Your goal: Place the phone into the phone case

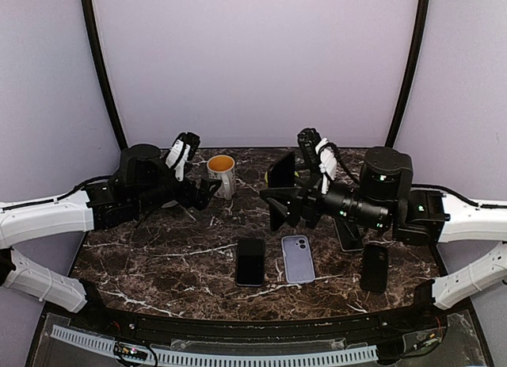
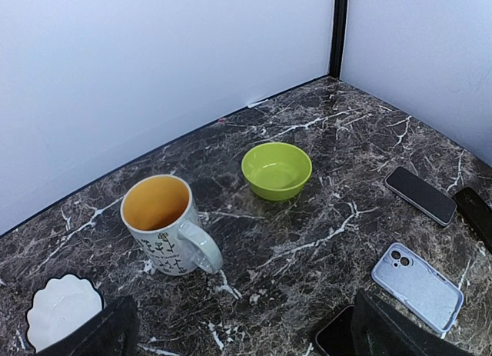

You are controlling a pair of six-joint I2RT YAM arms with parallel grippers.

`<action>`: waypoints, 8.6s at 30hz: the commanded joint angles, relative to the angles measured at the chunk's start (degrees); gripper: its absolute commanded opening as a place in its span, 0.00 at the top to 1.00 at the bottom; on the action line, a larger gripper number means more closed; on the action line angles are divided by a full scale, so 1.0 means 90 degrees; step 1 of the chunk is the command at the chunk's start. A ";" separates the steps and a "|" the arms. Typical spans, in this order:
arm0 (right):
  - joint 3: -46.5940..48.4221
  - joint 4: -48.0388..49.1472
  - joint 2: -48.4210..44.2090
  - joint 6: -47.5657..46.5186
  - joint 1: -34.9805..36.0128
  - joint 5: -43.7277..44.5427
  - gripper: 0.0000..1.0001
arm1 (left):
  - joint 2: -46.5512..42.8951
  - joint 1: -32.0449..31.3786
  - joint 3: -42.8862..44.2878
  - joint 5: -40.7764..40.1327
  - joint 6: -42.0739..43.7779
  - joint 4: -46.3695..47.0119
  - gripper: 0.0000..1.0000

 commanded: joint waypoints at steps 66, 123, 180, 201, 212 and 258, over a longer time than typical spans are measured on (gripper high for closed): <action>0.0411 -0.3268 0.4103 0.4933 -0.0503 0.1194 1.00 | -0.0100 0.0020 -0.0065 0.0121 0.0242 0.0127 0.01; 0.0072 -0.3351 0.3546 0.3301 -0.1596 -0.0349 0.63 | -0.0039 0.0031 -0.0066 0.0183 0.0295 0.0118 0.01; -0.0081 -0.4092 0.2765 0.3886 -0.1538 -0.0812 0.51 | 0.0202 0.0031 -0.0073 0.0501 0.0389 0.0097 0.01; -0.0955 -0.3522 0.3464 0.4307 -0.1162 -0.1348 0.79 | 0.0135 0.0033 -0.0081 0.0757 0.0447 0.0113 0.01; 0.0652 -0.5094 0.3398 0.4179 -0.0780 0.0028 0.02 | -0.0033 0.0030 -0.0070 0.0726 0.0510 0.0094 0.01; 0.0428 -0.4112 0.4038 0.4414 -0.0151 0.0339 0.09 | 0.0521 0.0026 0.0072 0.1574 0.0295 0.0200 0.08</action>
